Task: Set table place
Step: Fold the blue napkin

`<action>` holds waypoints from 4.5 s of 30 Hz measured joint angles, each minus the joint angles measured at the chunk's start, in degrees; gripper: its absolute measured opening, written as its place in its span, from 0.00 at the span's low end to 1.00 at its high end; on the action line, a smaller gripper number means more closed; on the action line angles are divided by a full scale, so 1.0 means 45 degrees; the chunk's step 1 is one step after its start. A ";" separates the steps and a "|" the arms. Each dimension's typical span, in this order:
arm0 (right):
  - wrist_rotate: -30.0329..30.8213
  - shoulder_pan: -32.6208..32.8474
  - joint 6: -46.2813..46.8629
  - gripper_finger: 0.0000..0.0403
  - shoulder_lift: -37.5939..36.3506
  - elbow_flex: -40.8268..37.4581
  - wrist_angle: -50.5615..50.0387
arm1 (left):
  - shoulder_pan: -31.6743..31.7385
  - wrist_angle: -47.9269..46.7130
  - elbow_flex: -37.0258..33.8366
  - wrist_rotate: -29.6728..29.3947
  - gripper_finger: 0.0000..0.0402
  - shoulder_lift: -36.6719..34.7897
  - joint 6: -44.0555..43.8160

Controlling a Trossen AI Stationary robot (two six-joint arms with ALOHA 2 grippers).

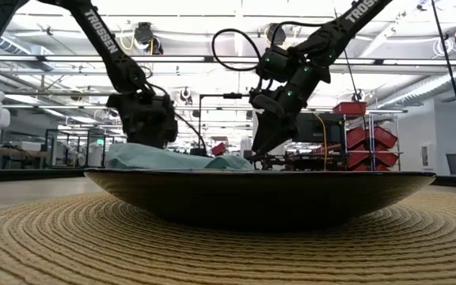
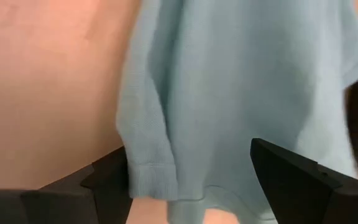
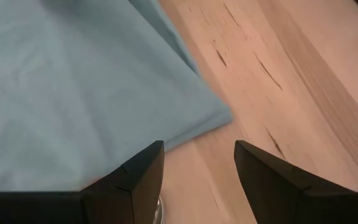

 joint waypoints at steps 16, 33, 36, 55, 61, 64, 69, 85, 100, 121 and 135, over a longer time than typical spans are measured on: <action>0.0448 -0.0194 -0.0416 0.46 0.0005 0.0000 0.0358 | -0.0145 -0.1674 0.0107 -0.0895 0.11 0.0043 0.1976; -0.1306 -0.0986 -0.0125 0.46 0.2174 0.0010 0.1951 | -0.0292 -0.2707 0.1344 -0.1838 0.00 -0.3404 0.2191; -0.1455 -0.0991 0.0105 0.46 0.2191 0.0010 0.3178 | -0.0364 -0.3704 0.1595 -0.3079 0.00 -0.3498 0.2271; -0.3432 -0.1984 0.0962 0.47 0.2341 0.0007 0.6310 | -0.2183 -0.4071 0.1807 -0.5027 0.00 -0.3325 0.2220; -0.3779 -0.1983 0.0646 0.47 0.2341 0.0009 0.6288 | -0.2869 -0.4392 0.2736 -0.5358 0.00 -0.3420 0.2220; -0.4197 -0.1987 0.0426 0.47 0.2341 0.0005 0.6293 | -0.3303 -0.4640 0.3270 -0.5481 0.00 -0.3420 0.2215; -0.3975 -0.1955 0.0113 0.47 0.2341 0.0006 0.6164 | -0.4093 -0.5350 0.3887 -0.6305 0.00 -0.3420 0.2121; -0.1596 -0.1257 0.0118 0.47 0.2341 0.1252 0.5667 | -0.5902 -0.7269 0.4434 -0.9833 0.00 -0.3425 0.0501; -0.8327 -0.2562 0.0554 0.46 0.3339 0.1909 0.6066 | -0.7197 -0.7444 0.4457 -1.0771 0.00 -0.3425 -0.0221; -1.1769 -0.3104 0.0440 0.46 0.4959 0.3381 0.6973 | -0.7952 -0.8115 0.6090 -1.1401 0.00 -0.3425 -0.0593; -1.1967 -0.3019 -0.0265 0.47 0.4957 0.3382 0.6426 | -0.7947 -0.8076 0.6090 -1.1582 0.00 -0.3425 -0.0481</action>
